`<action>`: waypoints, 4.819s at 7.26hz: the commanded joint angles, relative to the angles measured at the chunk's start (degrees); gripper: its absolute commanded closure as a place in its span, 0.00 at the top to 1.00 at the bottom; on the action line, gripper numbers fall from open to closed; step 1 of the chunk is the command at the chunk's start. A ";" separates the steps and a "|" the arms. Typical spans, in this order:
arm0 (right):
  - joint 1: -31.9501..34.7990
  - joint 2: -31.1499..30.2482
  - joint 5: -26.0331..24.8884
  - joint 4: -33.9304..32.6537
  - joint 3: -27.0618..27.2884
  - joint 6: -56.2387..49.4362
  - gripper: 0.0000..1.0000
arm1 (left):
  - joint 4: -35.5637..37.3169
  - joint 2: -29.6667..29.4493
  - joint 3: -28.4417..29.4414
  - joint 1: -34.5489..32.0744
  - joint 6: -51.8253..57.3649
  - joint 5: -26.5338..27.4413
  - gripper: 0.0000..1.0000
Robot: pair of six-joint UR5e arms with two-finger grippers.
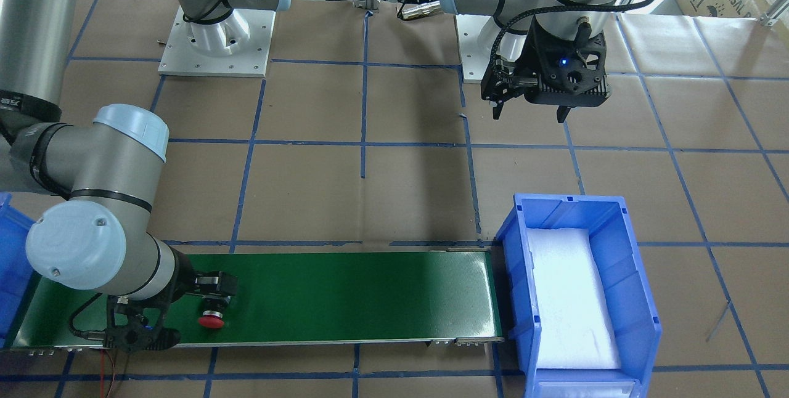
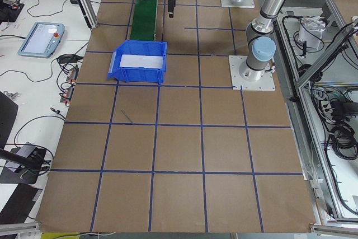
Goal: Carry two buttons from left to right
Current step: 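Lower the right gripper and grasp the red-capped button, then carry the red button to the far bin and lower it onto the foam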
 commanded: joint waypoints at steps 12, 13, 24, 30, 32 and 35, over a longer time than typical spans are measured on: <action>-7.32 -0.08 -4.91 9.53 -8.69 -7.35 0.16 | -0.18 0.00 0.00 -0.09 0.00 0.09 1.00; -10.05 -0.08 -5.00 9.62 -10.00 -9.38 0.16 | -0.18 0.00 0.00 -0.09 0.00 0.09 1.00; -32.67 0.80 -8.34 2.68 -13.80 -41.83 0.15 | -0.53 0.09 0.00 -0.09 0.00 0.09 1.00; -30.91 9.40 -7.55 2.06 -14.23 -38.76 0.26 | -0.79 0.09 0.00 -0.09 0.00 0.09 1.00; -30.91 9.68 -6.33 1.45 -14.41 -38.85 0.39 | -0.79 0.09 0.00 -0.09 0.00 0.09 1.00; -30.91 8.80 -5.01 0.56 -14.58 -38.84 0.96 | -0.79 0.09 0.00 -0.09 0.00 0.09 1.00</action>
